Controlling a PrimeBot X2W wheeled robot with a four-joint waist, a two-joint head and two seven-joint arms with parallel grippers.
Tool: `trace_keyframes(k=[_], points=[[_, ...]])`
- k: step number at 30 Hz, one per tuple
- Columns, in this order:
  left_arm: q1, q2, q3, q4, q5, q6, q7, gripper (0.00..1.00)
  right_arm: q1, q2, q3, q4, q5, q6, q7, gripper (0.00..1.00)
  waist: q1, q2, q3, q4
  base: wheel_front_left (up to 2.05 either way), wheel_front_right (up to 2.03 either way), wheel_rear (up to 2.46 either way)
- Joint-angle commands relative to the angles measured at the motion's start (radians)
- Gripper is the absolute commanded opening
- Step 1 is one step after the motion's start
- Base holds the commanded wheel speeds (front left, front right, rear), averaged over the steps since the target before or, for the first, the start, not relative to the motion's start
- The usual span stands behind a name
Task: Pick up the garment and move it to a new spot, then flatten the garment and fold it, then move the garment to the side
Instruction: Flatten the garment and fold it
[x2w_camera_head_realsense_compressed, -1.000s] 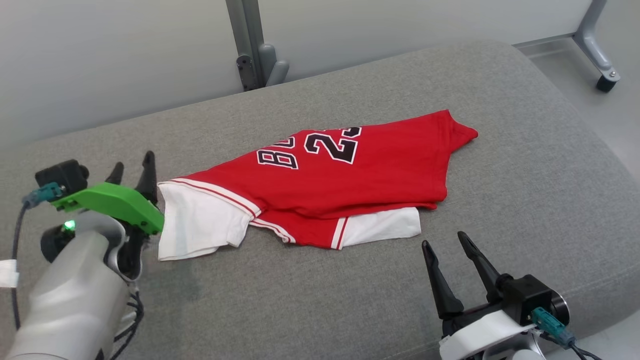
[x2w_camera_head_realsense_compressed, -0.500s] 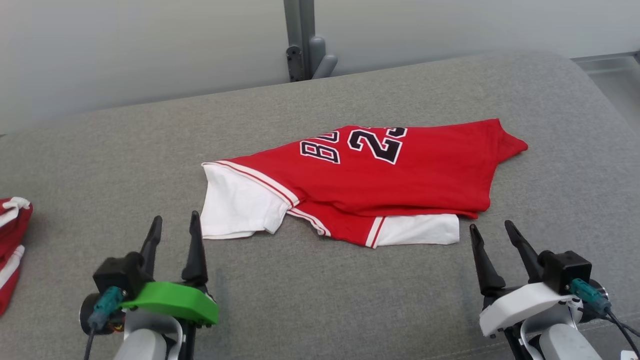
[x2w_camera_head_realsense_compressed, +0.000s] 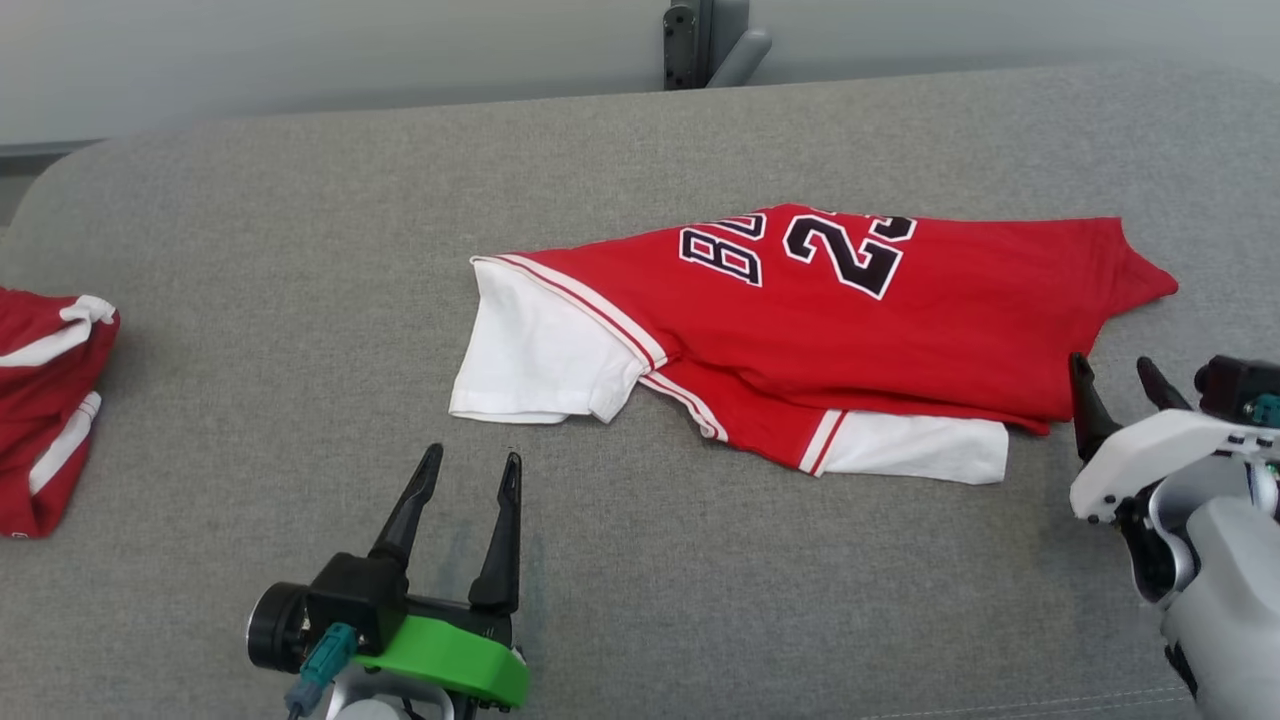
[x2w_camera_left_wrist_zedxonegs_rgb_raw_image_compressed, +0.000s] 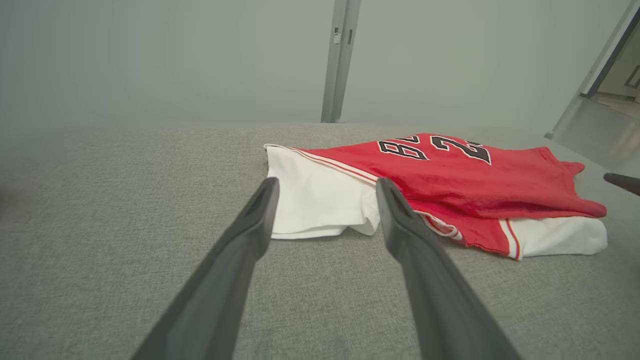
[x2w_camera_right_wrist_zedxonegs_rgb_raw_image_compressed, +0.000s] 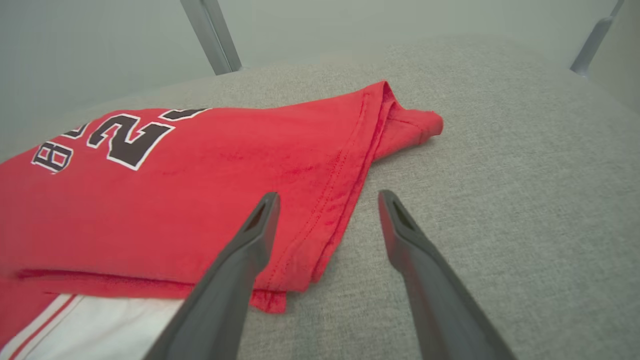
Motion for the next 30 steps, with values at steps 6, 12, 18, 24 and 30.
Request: trace_keyframes(k=[6,12,18,24,30], points=[[-0.026,-0.005,-0.016,-0.008,0.029,-0.019,-0.003,1.0,-0.156,-0.035,0.024,0.14,0.038,-0.001,0.048,1.0,0.0,0.0,0.112,0.042,0.0,0.0,0.0],[-0.054,-0.007,-0.021,-0.008,0.039,-0.029,-0.003,1.0,-0.254,-0.037,0.044,0.282,0.038,-0.001,0.101,1.0,0.0,0.0,0.159,0.051,0.0,0.0,0.0],[-0.067,-0.007,-0.024,0.001,0.026,-0.03,-0.003,1.0,-0.264,-0.02,0.09,0.346,0.044,-0.001,0.131,0.0,0.0,0.0,0.147,0.049,0.0,0.0,0.0],[-0.057,-0.007,-0.04,-0.003,0.014,-0.017,-0.003,1.0,-0.317,-0.084,0.103,0.333,0.029,-0.002,0.059,0.0,0.0,0.0,0.125,0.05,0.0,0.0,0.0],[-0.077,-0.007,-0.061,-0.01,0.008,-0.014,-0.003,1.0,-0.404,-0.119,0.091,0.333,-0.007,-0.001,0.015,0.0,0.0,0.0,0.14,0.074,0.0,0.0,0.0]])
